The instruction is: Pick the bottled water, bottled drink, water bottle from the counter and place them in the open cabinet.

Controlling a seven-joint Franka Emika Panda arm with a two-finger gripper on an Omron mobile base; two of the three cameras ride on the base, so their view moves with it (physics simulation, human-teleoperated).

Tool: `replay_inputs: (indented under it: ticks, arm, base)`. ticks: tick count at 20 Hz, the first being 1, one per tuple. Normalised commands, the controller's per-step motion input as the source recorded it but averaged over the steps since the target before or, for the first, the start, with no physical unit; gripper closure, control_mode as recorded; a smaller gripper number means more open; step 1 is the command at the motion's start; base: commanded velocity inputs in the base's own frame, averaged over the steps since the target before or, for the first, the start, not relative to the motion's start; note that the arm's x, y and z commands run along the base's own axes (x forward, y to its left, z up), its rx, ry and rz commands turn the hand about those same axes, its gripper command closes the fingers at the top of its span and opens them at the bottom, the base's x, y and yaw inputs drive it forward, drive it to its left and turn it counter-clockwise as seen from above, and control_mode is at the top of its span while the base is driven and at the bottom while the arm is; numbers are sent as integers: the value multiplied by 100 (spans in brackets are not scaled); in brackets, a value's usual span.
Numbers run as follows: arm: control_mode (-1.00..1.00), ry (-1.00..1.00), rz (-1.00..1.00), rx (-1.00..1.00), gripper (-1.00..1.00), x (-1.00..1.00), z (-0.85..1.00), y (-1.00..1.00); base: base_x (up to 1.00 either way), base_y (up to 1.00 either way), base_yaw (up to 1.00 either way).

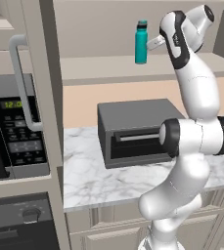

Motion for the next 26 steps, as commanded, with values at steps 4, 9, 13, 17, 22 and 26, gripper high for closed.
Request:
replay_inputs:
  ticks: [4,9,13,17,22,26]
  arm:
    - [-100,-6,-1,0,-100,-70,-1,0]
    - [-100,-12,-5,0,-100,-86,-10,0]
    - [-100,-5,-7,0,-100,-74,-22,0]
    - [-100,-1,-9,0,-100,-75,-26,0]
    - [-100,0,-16,2,-100,-77,-19,0]
    - [-100,0,-18,2,-100,-68,-26,0]
  base:
    - [0,0,0]
    - [0,0,0]
    - [0,0,0]
    - [0,0,0]
    - [0,0,0]
    - [0,0,0]
